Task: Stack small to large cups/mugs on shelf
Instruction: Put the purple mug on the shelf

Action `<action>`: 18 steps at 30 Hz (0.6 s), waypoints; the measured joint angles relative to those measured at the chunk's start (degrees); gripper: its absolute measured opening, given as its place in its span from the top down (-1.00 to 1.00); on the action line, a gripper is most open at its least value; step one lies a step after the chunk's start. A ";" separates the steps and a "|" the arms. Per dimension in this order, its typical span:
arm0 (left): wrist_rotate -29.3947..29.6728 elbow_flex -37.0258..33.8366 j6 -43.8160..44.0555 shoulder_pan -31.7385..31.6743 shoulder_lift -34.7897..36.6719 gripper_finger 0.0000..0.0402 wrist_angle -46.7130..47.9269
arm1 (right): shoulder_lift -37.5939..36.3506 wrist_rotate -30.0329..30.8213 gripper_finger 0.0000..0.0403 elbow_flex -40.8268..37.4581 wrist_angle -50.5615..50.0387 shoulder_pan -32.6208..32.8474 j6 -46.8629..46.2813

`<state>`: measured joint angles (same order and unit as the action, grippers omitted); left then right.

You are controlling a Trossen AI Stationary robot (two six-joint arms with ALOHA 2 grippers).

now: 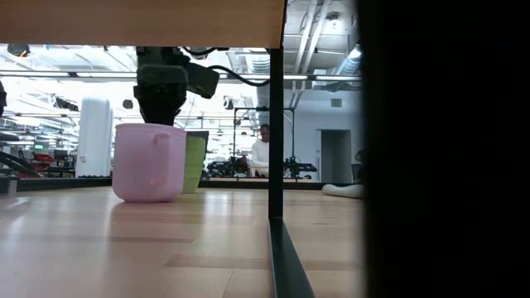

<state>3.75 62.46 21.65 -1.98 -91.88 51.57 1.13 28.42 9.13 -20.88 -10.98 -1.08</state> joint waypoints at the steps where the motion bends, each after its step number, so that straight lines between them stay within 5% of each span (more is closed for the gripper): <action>1: -0.02 0.00 0.00 0.00 0.00 0.22 0.00 | 0.00 0.00 -0.07 0.00 -0.02 0.00 0.00; 18: -0.45 0.00 7.35 0.02 0.02 0.22 5.71 | 0.00 0.02 -0.07 0.00 -0.09 0.00 0.00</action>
<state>3.30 62.46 29.00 -1.96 -91.85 57.28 1.13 28.45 9.13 -20.97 -10.98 -1.08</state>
